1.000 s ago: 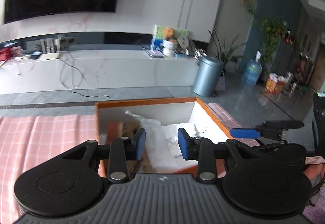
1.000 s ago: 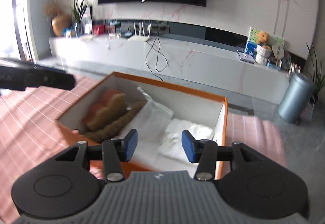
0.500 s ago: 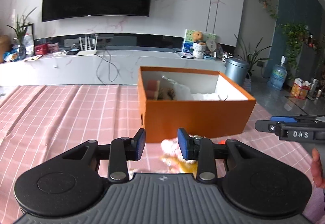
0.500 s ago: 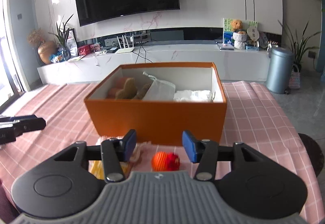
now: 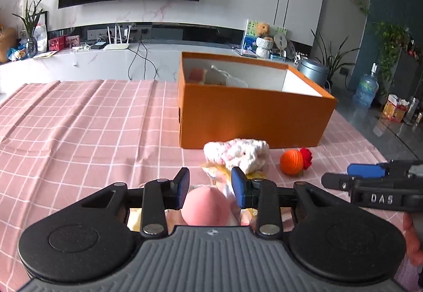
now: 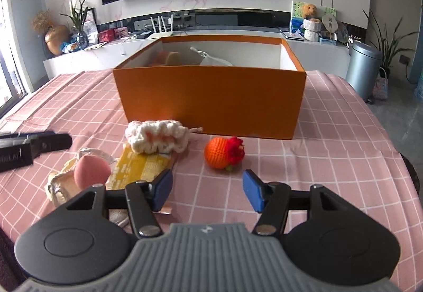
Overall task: Organize soft objects
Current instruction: 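Grasp the pink makeup sponge with the left tool while the right tool grasps the orange knit ball, then carry the sponge with the left tool while the right tool carries the knit ball over the box, then open both tools to drop the sponge and knit ball into the box, then grasp the cream drawstring pouch with the left tool while the right tool grasps the yellow snack packet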
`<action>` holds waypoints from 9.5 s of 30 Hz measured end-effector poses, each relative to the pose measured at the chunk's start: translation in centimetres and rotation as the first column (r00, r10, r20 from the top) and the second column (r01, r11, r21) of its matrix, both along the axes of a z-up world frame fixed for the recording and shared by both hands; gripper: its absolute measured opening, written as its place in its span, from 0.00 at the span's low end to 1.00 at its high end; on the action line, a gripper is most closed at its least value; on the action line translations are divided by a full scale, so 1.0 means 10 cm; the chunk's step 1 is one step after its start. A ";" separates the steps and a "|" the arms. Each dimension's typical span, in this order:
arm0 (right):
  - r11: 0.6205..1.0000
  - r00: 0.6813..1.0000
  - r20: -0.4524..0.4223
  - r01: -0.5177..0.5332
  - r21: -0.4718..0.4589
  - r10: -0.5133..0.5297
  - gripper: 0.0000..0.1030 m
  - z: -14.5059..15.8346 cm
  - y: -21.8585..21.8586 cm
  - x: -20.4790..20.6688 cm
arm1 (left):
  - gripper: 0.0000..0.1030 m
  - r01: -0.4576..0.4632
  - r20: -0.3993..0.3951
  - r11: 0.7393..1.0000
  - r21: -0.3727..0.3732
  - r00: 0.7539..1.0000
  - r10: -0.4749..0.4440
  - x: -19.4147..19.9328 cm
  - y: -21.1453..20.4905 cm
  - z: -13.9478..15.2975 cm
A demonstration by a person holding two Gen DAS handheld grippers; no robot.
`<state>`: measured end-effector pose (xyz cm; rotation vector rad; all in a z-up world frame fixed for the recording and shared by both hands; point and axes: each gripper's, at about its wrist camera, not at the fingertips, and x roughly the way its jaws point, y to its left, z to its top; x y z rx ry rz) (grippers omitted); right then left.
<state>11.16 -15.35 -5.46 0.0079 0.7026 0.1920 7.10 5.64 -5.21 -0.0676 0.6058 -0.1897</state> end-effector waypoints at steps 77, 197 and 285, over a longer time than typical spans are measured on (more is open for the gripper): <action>0.995 0.995 -0.006 -0.098 -0.036 0.098 0.47 0.14 -0.08 0.68 | 0.49 0.052 -0.043 0.998 -0.025 0.998 -0.053 0.33 -0.06 0.14; 0.998 0.990 0.131 -0.041 -0.043 0.046 0.67 0.57 0.04 0.34 | 0.63 0.064 0.075 0.997 -0.050 0.995 -0.060 0.41 -0.18 0.61; 0.992 0.966 -0.239 -0.116 -0.047 0.102 0.56 -0.31 0.23 0.29 | 0.20 0.012 -0.263 1.000 0.019 0.965 -0.006 0.32 0.02 -0.53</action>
